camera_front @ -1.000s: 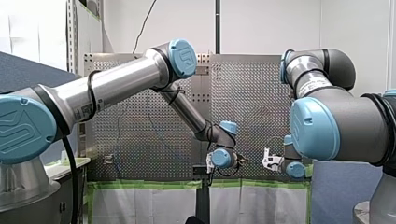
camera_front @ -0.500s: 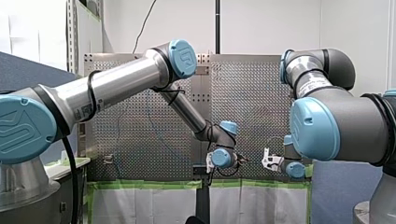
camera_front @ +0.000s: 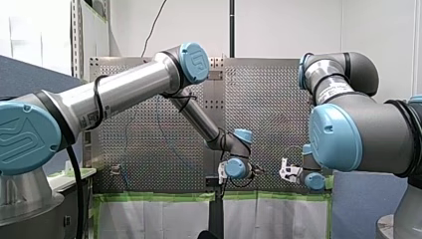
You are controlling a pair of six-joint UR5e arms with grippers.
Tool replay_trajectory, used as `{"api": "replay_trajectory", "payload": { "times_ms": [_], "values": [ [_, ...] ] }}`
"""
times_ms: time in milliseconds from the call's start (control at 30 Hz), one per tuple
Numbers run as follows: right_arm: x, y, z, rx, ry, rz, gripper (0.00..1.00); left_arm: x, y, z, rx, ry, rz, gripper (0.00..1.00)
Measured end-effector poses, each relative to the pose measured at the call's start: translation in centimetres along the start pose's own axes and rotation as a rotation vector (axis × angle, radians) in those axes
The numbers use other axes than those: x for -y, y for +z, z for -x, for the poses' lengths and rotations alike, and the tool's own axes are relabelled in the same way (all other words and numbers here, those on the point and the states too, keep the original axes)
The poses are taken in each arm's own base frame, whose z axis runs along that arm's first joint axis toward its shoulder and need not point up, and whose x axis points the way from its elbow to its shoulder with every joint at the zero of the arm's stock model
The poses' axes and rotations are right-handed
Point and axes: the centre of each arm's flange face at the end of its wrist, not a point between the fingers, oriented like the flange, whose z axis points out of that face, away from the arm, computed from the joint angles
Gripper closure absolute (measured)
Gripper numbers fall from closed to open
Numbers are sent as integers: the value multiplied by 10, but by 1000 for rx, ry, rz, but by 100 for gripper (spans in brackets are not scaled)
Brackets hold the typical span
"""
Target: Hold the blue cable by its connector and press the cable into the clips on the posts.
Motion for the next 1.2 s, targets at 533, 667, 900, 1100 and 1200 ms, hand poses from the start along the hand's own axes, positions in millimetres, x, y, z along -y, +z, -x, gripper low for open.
{"api": "replay_trajectory", "payload": {
  "times_ms": [533,667,900,1100,1200],
  "values": [
    [-3,0,0,-3,0,22,100,0,0,-1,-1,0,1,0],
    [-3,0,0,-3,0,21,100,-1,0,-1,0,0,4,0],
    [-3,0,0,-2,1,19,100,-2,0,-1,1,0,12,0],
    [0,0,1,-3,-7,9,100,-3,-2,-1,-16,12,16,0],
    [2,-2,3,5,-22,2,100,-4,-4,-4,-39,35,22,0]
  ]
}}
